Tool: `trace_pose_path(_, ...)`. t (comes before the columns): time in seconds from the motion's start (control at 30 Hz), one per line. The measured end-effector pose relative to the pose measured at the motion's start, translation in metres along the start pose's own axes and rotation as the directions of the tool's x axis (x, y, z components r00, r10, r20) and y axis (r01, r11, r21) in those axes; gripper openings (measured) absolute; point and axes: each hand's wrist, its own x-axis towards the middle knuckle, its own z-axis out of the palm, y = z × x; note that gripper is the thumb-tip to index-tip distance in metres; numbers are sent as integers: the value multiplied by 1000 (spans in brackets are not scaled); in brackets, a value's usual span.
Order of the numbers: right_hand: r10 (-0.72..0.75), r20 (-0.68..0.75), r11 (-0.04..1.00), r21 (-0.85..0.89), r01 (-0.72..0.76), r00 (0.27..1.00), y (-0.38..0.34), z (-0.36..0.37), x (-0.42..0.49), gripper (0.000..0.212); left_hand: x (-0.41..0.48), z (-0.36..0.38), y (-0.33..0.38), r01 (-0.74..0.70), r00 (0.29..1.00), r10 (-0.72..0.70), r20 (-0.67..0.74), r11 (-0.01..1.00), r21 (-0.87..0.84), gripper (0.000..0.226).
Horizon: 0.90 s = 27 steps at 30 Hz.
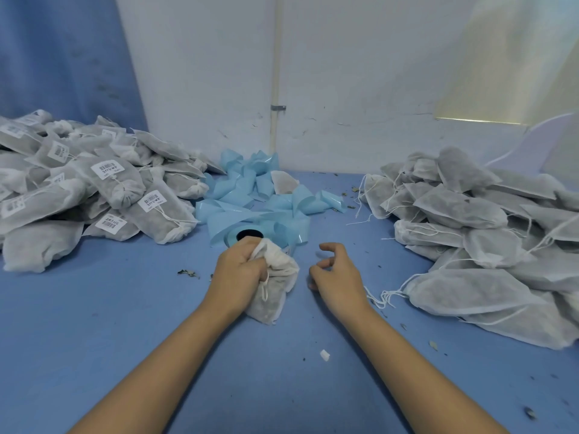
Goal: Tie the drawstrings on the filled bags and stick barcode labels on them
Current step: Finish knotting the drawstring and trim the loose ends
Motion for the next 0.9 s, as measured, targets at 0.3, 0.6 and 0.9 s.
trace_pose_path(0.3,-17,-56,984,178,27,998,6,3,-5,23,-1,-10,-10,-53,998,48,28,974,221,7)
trace_pose_path(0.6,-233,1,953,198,228,973,4,3,-7,23,-8,0,-4,57,962,-11,274,986,-159,46)
trace_pose_path(0.9,-243,-40,913,327,242,969,4,4,-6,13,-9,3,-5,51,969,-8,248,985,-166,42)
